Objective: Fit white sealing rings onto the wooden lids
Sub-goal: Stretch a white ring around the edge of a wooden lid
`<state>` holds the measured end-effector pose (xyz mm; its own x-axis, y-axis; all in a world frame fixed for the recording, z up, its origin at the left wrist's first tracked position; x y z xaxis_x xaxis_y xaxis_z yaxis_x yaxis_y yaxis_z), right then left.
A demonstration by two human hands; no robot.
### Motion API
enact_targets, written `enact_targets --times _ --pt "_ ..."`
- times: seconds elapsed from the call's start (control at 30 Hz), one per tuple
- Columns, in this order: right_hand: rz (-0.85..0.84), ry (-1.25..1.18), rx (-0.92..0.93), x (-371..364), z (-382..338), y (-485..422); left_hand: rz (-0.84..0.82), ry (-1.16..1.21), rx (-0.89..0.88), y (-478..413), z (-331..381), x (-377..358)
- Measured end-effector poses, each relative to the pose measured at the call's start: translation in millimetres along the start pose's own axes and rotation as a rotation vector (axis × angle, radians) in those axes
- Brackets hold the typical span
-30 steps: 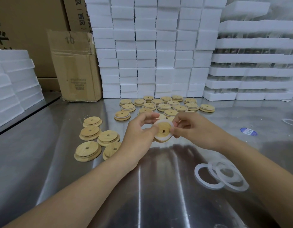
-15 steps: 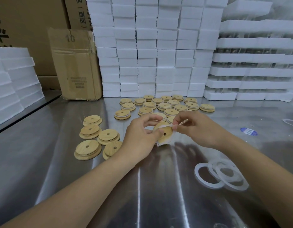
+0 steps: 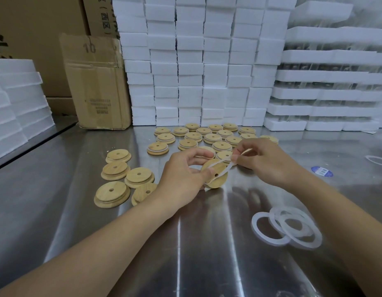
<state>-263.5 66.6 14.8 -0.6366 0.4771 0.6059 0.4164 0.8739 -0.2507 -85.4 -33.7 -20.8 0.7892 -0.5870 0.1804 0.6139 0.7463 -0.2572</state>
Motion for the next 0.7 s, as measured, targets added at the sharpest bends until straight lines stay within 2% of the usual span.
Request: enact_targets --times 0.13,0.2,0.3,0.57,0.7 --pt "0.033 -0.018 0.003 2 2 -1 -0.011 0.018 -0.005 1 2 -1" --pt "-0.048 0.011 -0.013 -2 4 -1 -0.004 0.049 0.003 2 0 1" --pt "-0.275 0.054 -0.065 -13 7 5 0.004 0.125 0.034 6 -4 1" --pt "-0.367 0.138 -0.066 -14 6 6 -0.005 0.243 0.056 10 -2 -3" --pt "-0.413 0.189 -0.112 -14 6 10 -0.017 0.212 0.02 11 0 -6"
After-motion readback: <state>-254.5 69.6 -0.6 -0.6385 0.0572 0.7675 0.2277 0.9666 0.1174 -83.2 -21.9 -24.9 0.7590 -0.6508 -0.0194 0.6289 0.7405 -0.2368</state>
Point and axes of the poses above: each hand's wrist, its own y-axis away from the middle knuckle, its own x-axis out of the back of the hand, z = x × y, the point moved 5 cm from there along -y, towards the middle knuckle, and after that the axes turned 1 degree about -x, right-handed, at the moved point
